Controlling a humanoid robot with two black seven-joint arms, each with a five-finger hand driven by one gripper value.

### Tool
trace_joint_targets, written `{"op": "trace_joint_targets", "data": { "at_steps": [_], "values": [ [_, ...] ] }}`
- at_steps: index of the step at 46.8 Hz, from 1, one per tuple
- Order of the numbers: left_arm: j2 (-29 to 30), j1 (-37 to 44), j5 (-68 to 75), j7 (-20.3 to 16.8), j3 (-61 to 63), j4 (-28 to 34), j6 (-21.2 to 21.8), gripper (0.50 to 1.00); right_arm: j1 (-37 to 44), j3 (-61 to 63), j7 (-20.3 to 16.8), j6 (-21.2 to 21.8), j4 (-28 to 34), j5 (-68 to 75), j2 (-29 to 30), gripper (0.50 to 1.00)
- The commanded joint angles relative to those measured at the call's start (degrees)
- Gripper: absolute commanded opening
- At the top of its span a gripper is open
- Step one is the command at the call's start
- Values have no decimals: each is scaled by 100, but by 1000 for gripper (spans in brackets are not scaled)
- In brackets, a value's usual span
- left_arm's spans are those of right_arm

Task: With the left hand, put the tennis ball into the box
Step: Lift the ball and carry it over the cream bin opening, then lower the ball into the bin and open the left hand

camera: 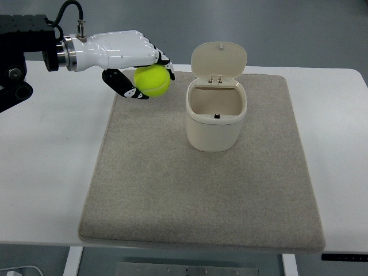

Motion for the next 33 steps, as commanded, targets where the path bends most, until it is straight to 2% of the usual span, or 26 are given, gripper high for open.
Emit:
{"op": "trace_joint_targets", "data": {
  "at_steps": [1,17,33],
  "values": [
    [-123,-116,16,-26,35,-30,-56,500,1,-7,0,0,-1,0,0,938],
    [-791,-283,639,-17,62,5,-408,500,1,2,0,0,-1,0,0,938],
    [-1564,-318,1510,36,62,769,-364,500,1,2,0,0,-1,0,0,938]
  ]
}}
